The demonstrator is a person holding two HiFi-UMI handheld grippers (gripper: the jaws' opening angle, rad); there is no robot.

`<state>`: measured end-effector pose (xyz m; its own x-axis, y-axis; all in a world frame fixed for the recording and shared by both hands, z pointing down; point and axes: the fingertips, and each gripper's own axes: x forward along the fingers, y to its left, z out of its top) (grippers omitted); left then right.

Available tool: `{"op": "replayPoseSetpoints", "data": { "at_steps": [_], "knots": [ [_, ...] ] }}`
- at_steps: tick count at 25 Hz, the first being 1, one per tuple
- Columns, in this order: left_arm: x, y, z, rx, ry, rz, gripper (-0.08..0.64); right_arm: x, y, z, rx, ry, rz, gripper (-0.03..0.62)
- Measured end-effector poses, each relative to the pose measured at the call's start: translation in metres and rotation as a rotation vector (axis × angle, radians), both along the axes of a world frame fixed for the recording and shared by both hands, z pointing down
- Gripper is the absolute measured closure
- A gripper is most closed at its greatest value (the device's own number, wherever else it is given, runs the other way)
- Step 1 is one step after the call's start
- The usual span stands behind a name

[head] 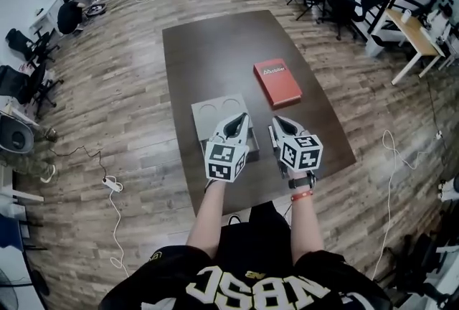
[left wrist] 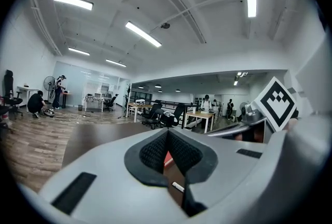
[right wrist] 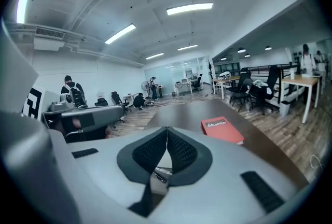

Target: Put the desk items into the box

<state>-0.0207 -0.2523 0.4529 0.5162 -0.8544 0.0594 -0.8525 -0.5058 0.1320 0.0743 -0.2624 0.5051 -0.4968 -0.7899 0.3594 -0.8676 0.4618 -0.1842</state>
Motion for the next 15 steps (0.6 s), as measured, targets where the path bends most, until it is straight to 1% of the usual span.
{"op": "replayPoseSetpoints", "data": {
  "at_steps": [4,7,10,15],
  "knots": [
    [0.008,-0.010,0.008,-0.015,0.013,0.007,0.552,0.011,0.001,0.019,-0.041,0.038,-0.004,0.581],
    [0.015,-0.020,0.017,-0.040,0.012,0.009,0.552,0.024,-0.003,0.031,-0.074,0.059,0.014,0.575],
    [0.023,-0.030,0.031,-0.071,0.006,0.016,0.552,0.035,-0.007,0.056,-0.134,0.070,0.015,0.568],
    [0.034,-0.043,0.047,-0.101,0.000,0.026,0.552,0.042,-0.015,0.090,-0.224,0.101,-0.005,0.546]
  ]
}}
